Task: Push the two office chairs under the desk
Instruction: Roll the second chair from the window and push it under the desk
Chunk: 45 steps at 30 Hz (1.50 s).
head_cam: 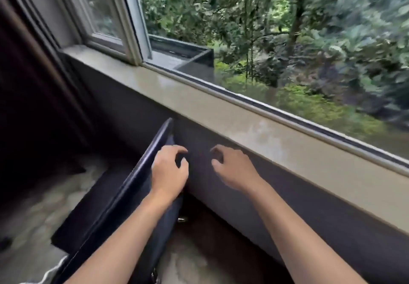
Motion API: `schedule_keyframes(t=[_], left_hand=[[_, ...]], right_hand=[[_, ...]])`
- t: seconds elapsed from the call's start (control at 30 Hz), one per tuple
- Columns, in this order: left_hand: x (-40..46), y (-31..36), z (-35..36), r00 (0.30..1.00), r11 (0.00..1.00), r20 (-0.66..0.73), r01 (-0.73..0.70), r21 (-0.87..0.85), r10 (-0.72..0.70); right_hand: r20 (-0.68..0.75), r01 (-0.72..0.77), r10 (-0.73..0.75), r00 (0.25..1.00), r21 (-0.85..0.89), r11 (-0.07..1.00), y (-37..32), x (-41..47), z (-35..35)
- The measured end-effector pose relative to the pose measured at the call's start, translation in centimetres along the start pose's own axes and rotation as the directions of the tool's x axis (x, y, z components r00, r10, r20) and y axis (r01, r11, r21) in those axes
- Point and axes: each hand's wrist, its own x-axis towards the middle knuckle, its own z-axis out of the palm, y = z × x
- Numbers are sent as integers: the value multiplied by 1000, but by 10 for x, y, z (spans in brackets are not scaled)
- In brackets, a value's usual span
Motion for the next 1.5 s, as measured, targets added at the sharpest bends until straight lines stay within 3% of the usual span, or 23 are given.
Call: schedule_keyframes(t=[0.1,0.2,0.33,0.4,0.5,0.6,0.73,0.83,0.93,1.03,1.27,1.5], left_hand=[[5,-25,-31,987,975,-96,142,174,-126],[-3,-66,-50,922,863,3,361,352,-387],[-16,-105,-69,828,790,99,482,379,-552],[-13,-101,-63,853,848,169,429,311,-494],[-18,-112,-72,869,867,111,455,203,-482],[-29,-117,-78,867,861,67,475,184,-493],[-38,-124,-96,849,828,23,509,237,-528],[-51,-132,-115,827,802,48,526,282,-560],[-69,-144,-138,787,747,29,573,339,-616],[-72,-153,-157,765,710,39,576,405,-643],[-60,-159,-169,712,660,44,623,419,-701],[-24,-168,-162,688,603,-120,696,390,-716]], right_hand=[[75,181,-175,982,-77,980,-29,31,19],[166,366,-340,926,-166,916,-61,67,44],[281,554,-485,828,-282,784,-86,113,72],[288,576,-499,817,-409,708,-76,128,67],[447,678,-511,735,-512,527,-94,155,90],[610,765,-464,642,-473,436,-109,163,108],[682,861,-529,506,-439,257,-120,160,124],[709,917,-582,398,-335,218,-125,155,133],[694,973,-682,232,-169,160,-131,146,141],[511,996,-857,62,-93,16,-135,140,153],[362,987,-929,-82,-103,-127,-144,156,168],[330,977,-929,-167,-69,-200,-173,217,181]])
